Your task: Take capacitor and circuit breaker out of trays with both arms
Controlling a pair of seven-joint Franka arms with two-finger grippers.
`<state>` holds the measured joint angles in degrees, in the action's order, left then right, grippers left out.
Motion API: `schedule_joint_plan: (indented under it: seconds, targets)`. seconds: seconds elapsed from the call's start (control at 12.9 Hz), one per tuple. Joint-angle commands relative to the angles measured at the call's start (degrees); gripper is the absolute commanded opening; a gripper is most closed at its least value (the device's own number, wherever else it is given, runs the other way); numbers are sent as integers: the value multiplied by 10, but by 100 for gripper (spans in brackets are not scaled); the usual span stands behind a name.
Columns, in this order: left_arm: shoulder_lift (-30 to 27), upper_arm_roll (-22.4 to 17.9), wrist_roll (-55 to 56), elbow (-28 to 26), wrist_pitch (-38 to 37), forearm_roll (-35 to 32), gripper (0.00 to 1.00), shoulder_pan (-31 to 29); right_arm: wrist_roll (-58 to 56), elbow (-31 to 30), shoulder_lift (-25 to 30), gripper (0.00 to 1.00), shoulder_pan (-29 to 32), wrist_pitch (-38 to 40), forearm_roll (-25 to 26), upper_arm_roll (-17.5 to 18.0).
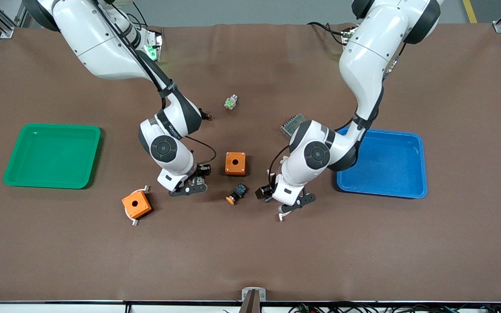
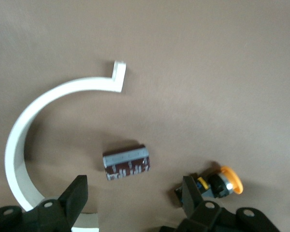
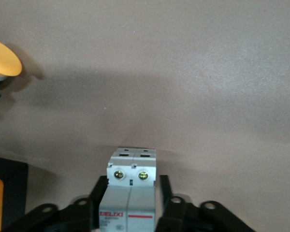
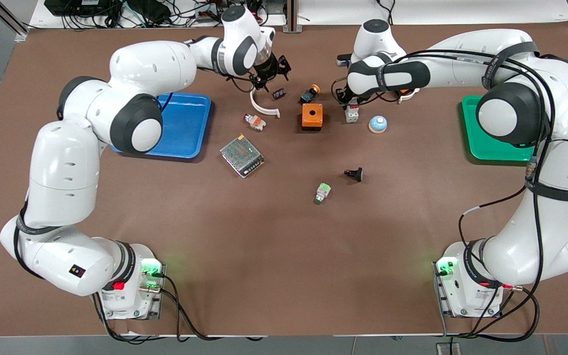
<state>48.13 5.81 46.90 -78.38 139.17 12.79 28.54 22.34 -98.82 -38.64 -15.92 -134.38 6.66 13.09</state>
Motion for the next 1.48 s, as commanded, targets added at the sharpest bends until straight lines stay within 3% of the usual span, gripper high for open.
schedule_joint_plan:
  seconds: [0.0,0.31,0.62,0.93,1.17,1.4]
  targets:
    - [-52,-4,-4,-19,-27,0,99,-29,0,28,-13,100,1,12,-9,-3]
    - [-138,-4,-82,-30,-182,-15,99,-94,2,90,-7,100,4,118,-10,-2]
    - [-221,-4,-229,-63,-266,-49,100,-171,1,145,22,100,14,218,-10,-3]
    - [-276,-4,-360,-63,-323,-124,100,-226,4,139,140,100,28,290,-2,-6]
    - [-312,-3,-474,-61,-333,-130,100,-269,4,98,247,100,56,303,-2,-15]
    - [-353,-1,-532,-54,-389,-130,100,-306,-6,104,308,100,110,346,-2,-16]
